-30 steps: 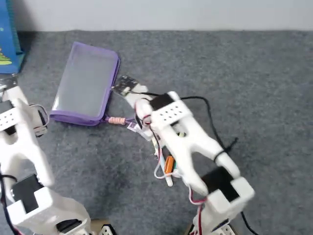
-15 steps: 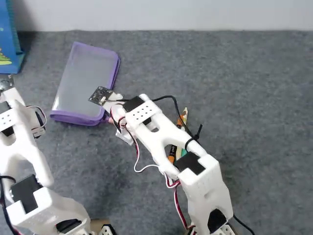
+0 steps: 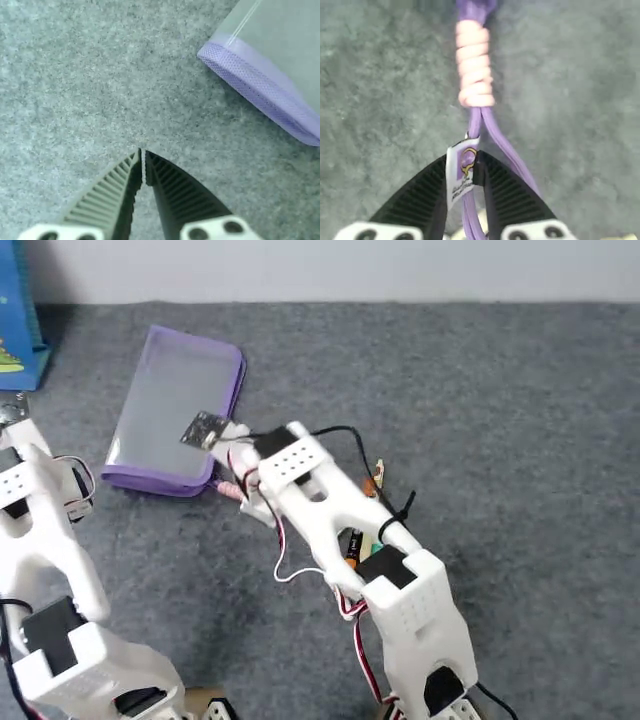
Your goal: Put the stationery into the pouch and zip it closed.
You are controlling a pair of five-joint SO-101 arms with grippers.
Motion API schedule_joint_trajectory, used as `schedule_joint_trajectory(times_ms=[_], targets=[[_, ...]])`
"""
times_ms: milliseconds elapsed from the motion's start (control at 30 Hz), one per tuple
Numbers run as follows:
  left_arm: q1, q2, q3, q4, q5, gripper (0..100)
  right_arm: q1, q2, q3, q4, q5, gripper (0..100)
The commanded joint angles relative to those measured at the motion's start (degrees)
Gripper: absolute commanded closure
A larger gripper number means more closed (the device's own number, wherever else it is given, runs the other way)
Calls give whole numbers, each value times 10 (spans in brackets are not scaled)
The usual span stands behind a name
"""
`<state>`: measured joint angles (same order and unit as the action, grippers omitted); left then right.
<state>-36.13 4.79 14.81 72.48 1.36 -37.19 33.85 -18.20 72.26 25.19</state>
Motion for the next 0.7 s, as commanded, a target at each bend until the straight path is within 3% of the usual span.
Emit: schedule_joint_trajectory(times_ms=[0, 400, 667], targets=[[-1, -45, -3, -6, -7, 988, 23, -28, -62, 51, 4, 989], [12, -307, 116, -22, -93, 988, 31, -284, -63, 155, 3, 989], [109, -466, 257, -38, -128, 987, 18, -415, -63, 180, -15, 989]])
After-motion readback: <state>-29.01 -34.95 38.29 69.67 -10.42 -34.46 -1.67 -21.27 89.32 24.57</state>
